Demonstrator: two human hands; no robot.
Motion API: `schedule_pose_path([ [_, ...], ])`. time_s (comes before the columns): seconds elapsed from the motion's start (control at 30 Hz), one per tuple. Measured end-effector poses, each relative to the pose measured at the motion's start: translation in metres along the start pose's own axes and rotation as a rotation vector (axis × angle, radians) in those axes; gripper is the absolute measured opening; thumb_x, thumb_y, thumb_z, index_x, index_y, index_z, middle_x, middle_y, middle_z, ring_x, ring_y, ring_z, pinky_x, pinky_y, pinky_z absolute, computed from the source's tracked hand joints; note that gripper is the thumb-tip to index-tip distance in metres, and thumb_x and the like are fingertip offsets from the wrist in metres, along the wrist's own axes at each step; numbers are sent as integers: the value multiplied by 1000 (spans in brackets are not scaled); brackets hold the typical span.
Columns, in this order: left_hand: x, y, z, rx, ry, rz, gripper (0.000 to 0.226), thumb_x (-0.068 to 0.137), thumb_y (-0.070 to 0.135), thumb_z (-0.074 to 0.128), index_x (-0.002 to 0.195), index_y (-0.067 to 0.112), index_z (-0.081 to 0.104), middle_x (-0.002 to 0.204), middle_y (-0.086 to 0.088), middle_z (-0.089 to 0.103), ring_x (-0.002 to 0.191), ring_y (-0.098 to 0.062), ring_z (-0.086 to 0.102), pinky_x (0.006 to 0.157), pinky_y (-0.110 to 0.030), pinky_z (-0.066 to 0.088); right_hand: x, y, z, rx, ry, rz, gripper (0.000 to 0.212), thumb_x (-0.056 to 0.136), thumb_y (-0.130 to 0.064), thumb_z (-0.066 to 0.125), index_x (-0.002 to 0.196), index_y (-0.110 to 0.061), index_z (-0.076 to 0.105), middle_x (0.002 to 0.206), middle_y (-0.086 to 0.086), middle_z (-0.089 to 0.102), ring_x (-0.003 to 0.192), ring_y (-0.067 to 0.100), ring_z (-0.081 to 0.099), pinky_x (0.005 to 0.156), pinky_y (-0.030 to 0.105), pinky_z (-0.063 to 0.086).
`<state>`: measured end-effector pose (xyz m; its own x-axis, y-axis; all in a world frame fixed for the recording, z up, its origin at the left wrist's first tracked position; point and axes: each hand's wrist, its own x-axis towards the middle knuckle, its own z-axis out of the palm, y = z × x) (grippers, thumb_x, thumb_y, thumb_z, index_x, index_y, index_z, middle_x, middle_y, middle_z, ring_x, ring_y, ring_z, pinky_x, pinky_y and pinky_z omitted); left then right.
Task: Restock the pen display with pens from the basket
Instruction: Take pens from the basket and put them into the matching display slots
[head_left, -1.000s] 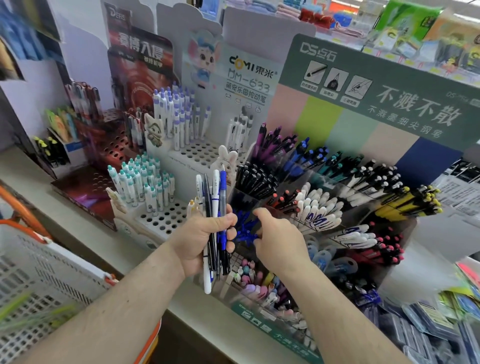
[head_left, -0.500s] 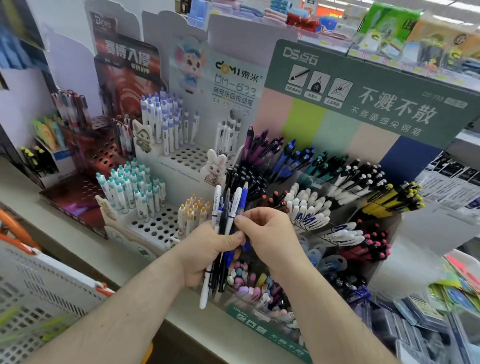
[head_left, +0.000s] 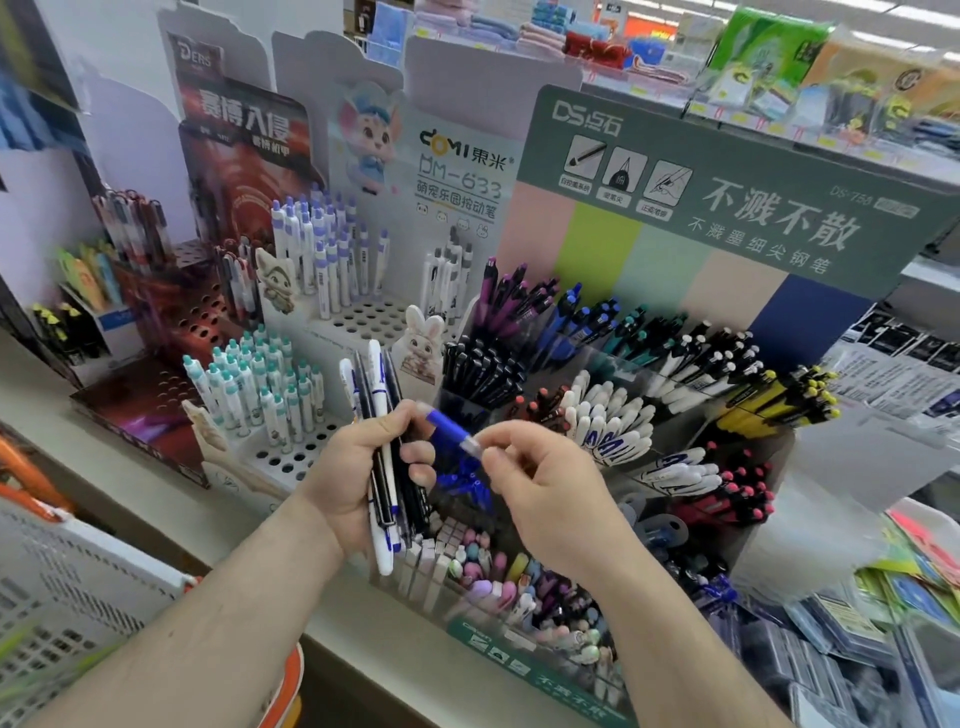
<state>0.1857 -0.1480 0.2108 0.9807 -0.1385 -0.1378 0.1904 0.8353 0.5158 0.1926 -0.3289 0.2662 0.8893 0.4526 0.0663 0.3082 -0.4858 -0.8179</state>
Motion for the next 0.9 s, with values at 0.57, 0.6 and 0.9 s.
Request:
schedule_pose_path([
  [0.57, -1, -4, 0, -3, 72, 12, 25, 68, 5, 74, 83, 15, 57, 71, 0, 60, 51, -11, 58, 43, -20, 46, 3, -3, -15, 743, 498, 223, 15, 88, 1, 69, 102, -5, 65, 75, 6, 72, 66, 17, 72, 59, 21, 57],
  [0.6, -2, -6, 2, 19, 84, 7, 16, 75, 5, 62, 85, 15, 55, 71, -1, 60, 50, -11, 57, 42, -20, 46, 3, -4, -13, 759, 530, 192, 13, 89, -1, 68, 101, -5, 66, 74, 5, 73, 65, 17, 72, 59, 21, 57],
  [0.9, -5, -4, -10, 40, 153, 27, 14, 78, 6, 54, 86, 17, 54, 74, 0, 61, 51, -10, 55, 43, -20, 44, -1, 10, -32, 136, 715, -229, 19, 91, -7, 69, 102, -22, 72, 89, 0, 72, 76, 9, 69, 70, 19, 56],
])
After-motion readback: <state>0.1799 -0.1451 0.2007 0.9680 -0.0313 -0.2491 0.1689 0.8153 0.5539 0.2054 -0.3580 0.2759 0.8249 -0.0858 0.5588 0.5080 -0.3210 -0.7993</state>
